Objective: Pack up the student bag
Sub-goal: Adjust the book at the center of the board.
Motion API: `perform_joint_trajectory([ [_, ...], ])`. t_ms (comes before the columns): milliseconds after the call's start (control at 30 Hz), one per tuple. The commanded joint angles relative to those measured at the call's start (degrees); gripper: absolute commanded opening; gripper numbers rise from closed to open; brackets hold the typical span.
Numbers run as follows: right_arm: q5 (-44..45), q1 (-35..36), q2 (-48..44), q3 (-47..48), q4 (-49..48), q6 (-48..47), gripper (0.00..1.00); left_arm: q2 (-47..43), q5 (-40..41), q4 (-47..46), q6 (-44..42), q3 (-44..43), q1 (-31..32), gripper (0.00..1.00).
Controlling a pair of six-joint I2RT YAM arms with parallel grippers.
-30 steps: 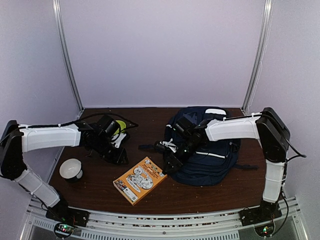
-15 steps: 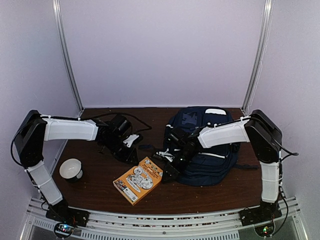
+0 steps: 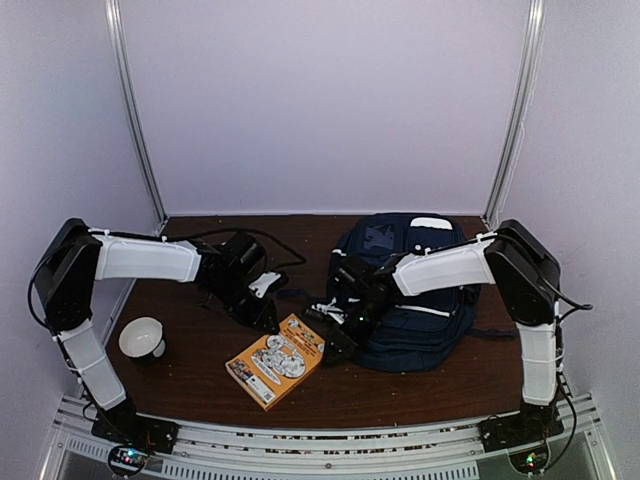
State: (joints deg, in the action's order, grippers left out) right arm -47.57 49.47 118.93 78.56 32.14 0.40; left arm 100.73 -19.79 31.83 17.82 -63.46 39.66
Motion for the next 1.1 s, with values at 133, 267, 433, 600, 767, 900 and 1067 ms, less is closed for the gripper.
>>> perform_joint_trajectory([
  [133, 0.9, 0.0, 2.4, 0.9, 0.2, 0.3, 0.25, 0.0, -1.3, -0.2, -1.1, 0.0, 0.1, 0.18],
  [267, 0.9, 0.0, 2.9, 1.2, 0.4, 0.4, 0.25, 0.0, -0.7, -0.3, -0.7, 0.3, 0.1, 0.17],
  [433, 1.2, 0.1, 2.8, 1.1, 0.5, 0.3, 0.25, -0.1, 4.6, 0.9, -1.2, 0.0, 0.1, 0.29],
  [600, 1.3, 0.0, 2.8, 1.1, 0.5, 0.2, 0.26, 0.6, 4.1, 1.5, -1.5, 0.2, 0.1, 0.28],
  [767, 1.3, 0.1, 3.2, 1.2, 0.6, 0.3, 0.26, -0.7, 1.5, 0.5, -0.7, 0.9, 0.1, 0.2],
  [900, 1.3, 0.0, 3.4, 1.2, 0.6, 0.3, 0.26, -1.9, -1.3, 0.0, -0.5, 1.5, 0.1, 0.14],
  [1067, 1.3, 0.1, 3.7, 1.5, 0.7, 0.3, 0.26, -2.2, -2.5, 0.0, -0.2, 1.8, 0.1, 0.08],
])
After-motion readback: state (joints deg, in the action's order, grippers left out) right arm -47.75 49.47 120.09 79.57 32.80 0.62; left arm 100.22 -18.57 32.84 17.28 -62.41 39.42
